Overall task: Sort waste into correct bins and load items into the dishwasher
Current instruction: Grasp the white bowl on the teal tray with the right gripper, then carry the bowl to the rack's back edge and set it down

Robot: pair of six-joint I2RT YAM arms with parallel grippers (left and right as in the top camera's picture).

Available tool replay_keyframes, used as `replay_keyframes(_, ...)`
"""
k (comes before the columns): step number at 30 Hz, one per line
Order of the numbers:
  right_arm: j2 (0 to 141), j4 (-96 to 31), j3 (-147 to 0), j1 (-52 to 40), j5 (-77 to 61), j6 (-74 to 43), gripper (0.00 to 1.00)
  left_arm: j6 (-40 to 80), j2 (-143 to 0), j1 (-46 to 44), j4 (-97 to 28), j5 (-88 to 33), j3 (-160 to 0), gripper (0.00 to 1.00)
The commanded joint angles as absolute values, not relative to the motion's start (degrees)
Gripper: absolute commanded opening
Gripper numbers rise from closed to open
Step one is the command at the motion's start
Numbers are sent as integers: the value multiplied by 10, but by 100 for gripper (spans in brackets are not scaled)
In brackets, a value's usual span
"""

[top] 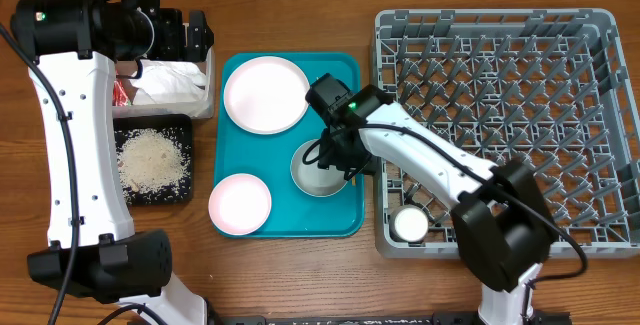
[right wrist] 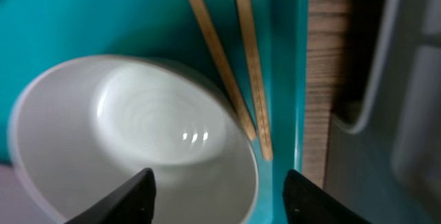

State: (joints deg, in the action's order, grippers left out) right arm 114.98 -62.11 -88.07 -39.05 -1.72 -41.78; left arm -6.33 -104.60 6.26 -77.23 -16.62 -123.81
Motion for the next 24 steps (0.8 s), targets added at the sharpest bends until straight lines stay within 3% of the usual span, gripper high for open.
replay_keyframes(1,1178,-620,-882,-392,-23,-420,56,-66,-1042,65,-773,-159,-1242,100)
replay_keyframes(4,1179,-619,-882,-392,-27,-420,33,-66,-1042,65,-773,-159,-1242,100)
replay_keyframes(11,1174,-627,-893,-392,-23,-417,4,-66,-1042,65,-773,-159,-1242,100)
replay_keyframes(19,1084,-756,-1066,-392,148,-391,4,-66,-1042,65,-773,-159,-1242,100)
replay_keyframes(22,1055,-781,-1132,-391,293,-386,4,-66,-1042,65,-773,-159,-1242,100)
replay_keyframes(24,1046,-781,-1141,-391,465,-386,4,-66,-1042,65,-773,-159,-1242,100)
